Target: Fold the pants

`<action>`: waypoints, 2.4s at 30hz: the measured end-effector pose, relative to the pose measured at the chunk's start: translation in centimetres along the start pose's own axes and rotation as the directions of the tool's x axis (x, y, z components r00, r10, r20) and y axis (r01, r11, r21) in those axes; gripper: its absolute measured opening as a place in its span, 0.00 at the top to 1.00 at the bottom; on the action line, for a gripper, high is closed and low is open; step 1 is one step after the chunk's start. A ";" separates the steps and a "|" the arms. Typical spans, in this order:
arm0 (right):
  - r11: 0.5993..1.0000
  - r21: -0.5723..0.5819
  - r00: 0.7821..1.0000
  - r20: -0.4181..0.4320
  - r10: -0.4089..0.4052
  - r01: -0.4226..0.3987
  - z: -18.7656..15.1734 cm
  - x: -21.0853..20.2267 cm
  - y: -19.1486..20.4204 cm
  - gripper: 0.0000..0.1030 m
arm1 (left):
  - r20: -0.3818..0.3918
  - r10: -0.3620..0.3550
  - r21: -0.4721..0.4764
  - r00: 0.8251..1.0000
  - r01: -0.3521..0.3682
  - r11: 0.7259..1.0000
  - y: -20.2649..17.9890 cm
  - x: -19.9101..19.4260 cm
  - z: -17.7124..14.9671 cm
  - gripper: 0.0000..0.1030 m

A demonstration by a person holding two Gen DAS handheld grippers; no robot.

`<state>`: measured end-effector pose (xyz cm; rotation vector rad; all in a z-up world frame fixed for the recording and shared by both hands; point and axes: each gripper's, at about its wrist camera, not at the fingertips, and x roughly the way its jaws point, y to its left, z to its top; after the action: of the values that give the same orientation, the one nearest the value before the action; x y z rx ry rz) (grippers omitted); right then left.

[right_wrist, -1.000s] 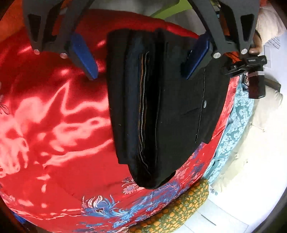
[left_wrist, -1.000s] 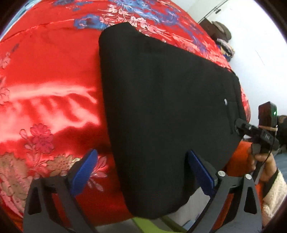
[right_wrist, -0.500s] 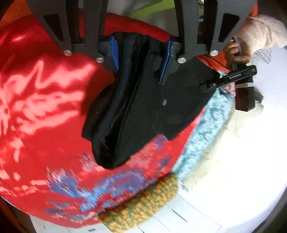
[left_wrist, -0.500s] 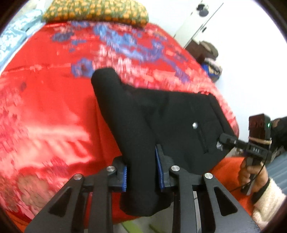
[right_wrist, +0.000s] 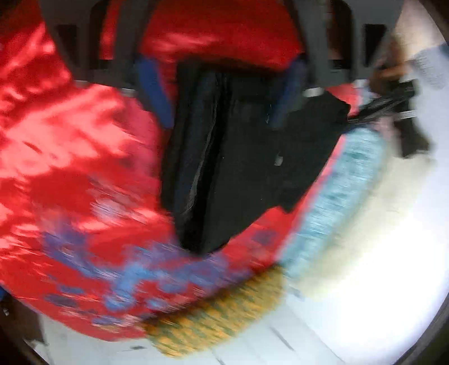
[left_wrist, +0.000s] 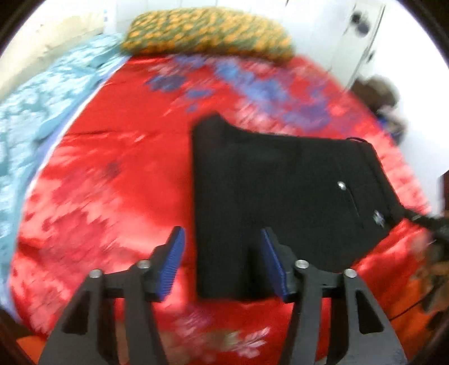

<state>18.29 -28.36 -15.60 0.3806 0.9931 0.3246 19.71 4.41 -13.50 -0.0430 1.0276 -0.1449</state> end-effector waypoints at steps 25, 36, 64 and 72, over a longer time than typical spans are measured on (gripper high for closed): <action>0.901 -0.223 0.921 0.205 -0.331 0.373 -10.1 -17.4 14.7 0.00 | 0.132 0.148 0.099 0.980 -0.161 0.982 -7.8 -19.0 -5.8 0.06; 0.894 -0.229 0.917 0.200 -0.344 0.385 -10.7 -19.4 17.1 0.00 | 0.096 0.189 0.032 0.977 -0.193 0.981 -7.4 -21.8 -6.6 0.04; 0.864 -0.268 0.903 0.194 -0.384 0.425 -10.9 -18.3 20.3 0.00 | 0.077 0.212 0.078 0.974 -0.218 0.973 -8.1 -21.7 -7.6 0.01; 0.852 -0.273 0.893 0.202 -0.403 0.447 -10.8 -18.2 20.3 0.00 | 0.066 0.209 0.078 0.976 -0.214 0.974 -8.0 -21.4 -7.5 0.01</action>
<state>-2.08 -16.42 1.83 -0.1127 0.8443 0.0454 1.59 -0.26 1.64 0.1390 0.9610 0.0069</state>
